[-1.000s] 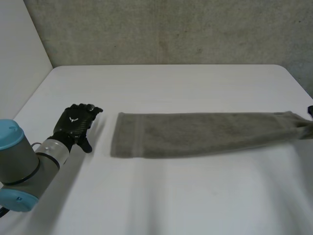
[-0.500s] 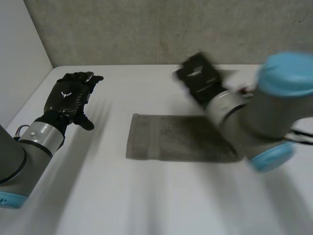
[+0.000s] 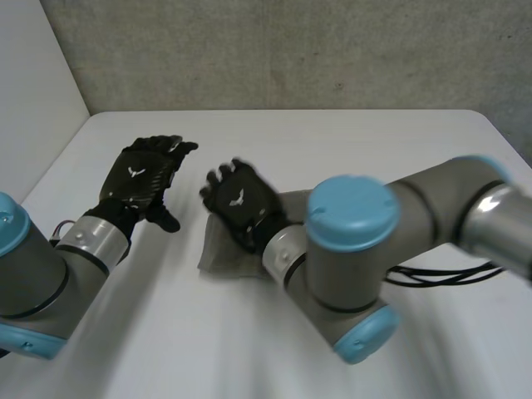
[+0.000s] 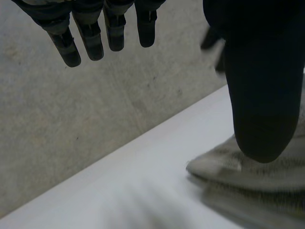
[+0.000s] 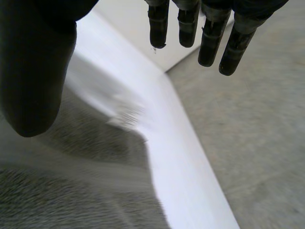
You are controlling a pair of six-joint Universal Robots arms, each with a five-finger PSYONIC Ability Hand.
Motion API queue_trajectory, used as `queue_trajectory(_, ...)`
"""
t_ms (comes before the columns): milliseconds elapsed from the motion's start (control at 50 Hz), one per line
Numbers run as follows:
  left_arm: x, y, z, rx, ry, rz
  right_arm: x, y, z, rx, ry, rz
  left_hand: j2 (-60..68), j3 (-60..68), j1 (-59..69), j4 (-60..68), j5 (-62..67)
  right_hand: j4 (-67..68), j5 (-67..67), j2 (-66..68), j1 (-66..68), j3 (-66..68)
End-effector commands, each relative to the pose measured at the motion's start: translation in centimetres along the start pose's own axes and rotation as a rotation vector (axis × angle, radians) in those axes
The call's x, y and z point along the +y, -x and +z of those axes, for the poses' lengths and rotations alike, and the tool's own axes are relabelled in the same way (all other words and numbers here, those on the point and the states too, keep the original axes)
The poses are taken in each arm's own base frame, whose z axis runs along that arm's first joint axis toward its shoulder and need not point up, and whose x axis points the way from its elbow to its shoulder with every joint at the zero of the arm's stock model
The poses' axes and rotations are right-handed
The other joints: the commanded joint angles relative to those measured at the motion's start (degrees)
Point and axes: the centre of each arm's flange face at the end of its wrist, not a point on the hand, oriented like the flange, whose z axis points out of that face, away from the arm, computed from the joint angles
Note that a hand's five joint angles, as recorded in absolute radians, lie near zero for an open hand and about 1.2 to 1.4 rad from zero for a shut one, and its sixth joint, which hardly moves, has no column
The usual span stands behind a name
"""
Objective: Fold the towel.
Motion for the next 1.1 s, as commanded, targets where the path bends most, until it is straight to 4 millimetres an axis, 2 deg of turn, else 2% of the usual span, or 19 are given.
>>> queue_trajectory(20,-1.9,-2.6,0.4,0.074,-0.065,0.006,-1.0,-6.7,-3.7,0.147,0.004,0.276,0.65,0.64,0.64,0.67,0.19,-5.24,-3.53,-4.29,-3.36,-4.35)
queue_trajectory(100,-2.3,-4.2,0.3,0.117,-0.075,0.005,1.1,-8.2,-5.2,0.188,0.067,0.363,0.98,0.98,0.98,1.01,0.53,-5.24,-3.53,-4.29,-3.36,-4.35)
queue_trajectory(140,-1.5,-6.1,0.4,0.169,-0.057,0.001,4.2,-8.6,-6.6,0.199,0.163,0.39,0.98,0.98,0.98,1.01,0.53,-5.24,-3.53,-4.29,-3.36,-4.35)
queue_trajectory(200,-0.4,-7.5,0.4,0.203,-0.026,-0.002,5.8,-8.7,-7.2,0.203,0.209,0.396,0.98,0.98,0.98,1.01,0.53,-5.24,-3.53,-4.29,-3.36,-4.35)
queue_trajectory(240,0.2,-7.9,0.4,0.204,-0.01,-0.001,8.8,-8.8,-8.2,0.212,0.296,0.399,1.15,1.14,1.14,1.18,0.7,-0.32,1.39,0.63,1.56,0.58)
queue_trajectory(260,0.3,-7.9,0.4,0.204,-0.01,-0.001,8.9,-8.8,-8.2,0.212,0.296,0.399,1.15,1.15,1.15,1.18,0.7,-0.28,1.43,0.67,1.6,0.61)
queue_trajectory(300,1.2,-7.9,0.6,0.188,0.017,-0.005,11.7,-8.9,-9.0,0.221,0.366,0.387,0.98,0.98,0.98,1.01,0.53,6.09,7.79,7.03,7.96,6.98)
queue_trajectory(320,1.2,-7.9,0.6,0.188,0.017,-0.005,11.7,-8.9,-9.0,0.221,0.366,0.387,0.98,0.98,0.98,1.01,0.53,6.11,7.82,7.06,7.99,7.01)
queue_trajectory(340,1.2,-7.9,0.6,0.184,0.018,-0.006,13.2,-8.7,-9.2,0.218,0.398,0.38,0.98,0.98,0.98,1.01,0.53,8.45,10.15,9.39,10.32,9.34)
queue_trajectory(420,0.9,-7.8,0.7,0.178,0.01,-0.006,14.8,-8.0,-9.1,0.2,0.422,0.36,0.98,0.98,0.98,1.01,0.53,14.52,16.23,15.47,16.4,15.42)
queue_trajectory(460,0.3,-7.5,0.7,0.169,-0.005,-0.005,15.5,-7.9,-8.8,0.204,0.42,0.355,0.98,0.98,0.98,1.01,0.53,26.72,28.43,27.67,28.6,27.62)
queue_trajectory(520,-0.7,-7.4,0.4,0.166,-0.029,-0.003,15.5,-8.1,-8.6,0.214,0.411,0.357,0.98,0.98,0.98,1.01,0.53,38.91,40.62,39.86,40.79,39.81)
queue_trajectory(560,-1.1,-7.3,0.3,0.164,-0.041,-0.003,15.5,-8.6,-8.3,0.241,0.389,0.346,0.82,0.81,0.81,0.84,0.36,64.63,66.34,65.58,66.51,65.52)
queue_trajectory(800,-2.4,-6.7,-0.1,0.124,-0.071,-0.002,15.8,-10.6,-9.8,0.316,0.428,0.325,0.48,0.47,0.47,0.5,0.03,64.76,66.47,65.71,66.64,65.65)
queue_trajectory(900,-4.3,-6.2,-0.1,0.11,-0.125,0.006,15.4,-11.3,-10.7,0.31,0.455,0.214,0.14,0.14,0.14,0.17,-0.31,64.76,66.47,65.71,66.64,65.65)
queue_trajectory(1020,-6.7,-5.4,0.3,0.083,-0.196,0.003,12.6,-13.1,-9.6,0.322,0.37,0.014,0.31,0.3,0.3,0.34,-0.14,64.76,66.47,65.71,66.64,65.65)
queue_trajectory(1060,-7.2,-5.2,0.5,0.073,-0.207,-0.018,8.8,-11.3,-7.6,0.267,0.244,-0.035,0.31,0.3,0.3,0.34,-0.14,64.76,66.47,65.71,66.64,65.65)
queue_trajectory(1080,-7.2,-5.2,0.5,0.072,-0.208,-0.018,8.8,-11.3,-7.6,0.266,0.243,-0.035,0.31,0.3,0.3,0.34,-0.14,64.76,66.47,65.71,66.64,65.65)
queue_trajectory(1100,-7.4,-5.0,0.6,0.06,-0.213,-0.049,7.1,-9.4,-6.5,0.212,0.179,-0.05,0.31,0.3,0.3,0.34,-0.14,64.76,66.47,65.71,66.64,65.65)
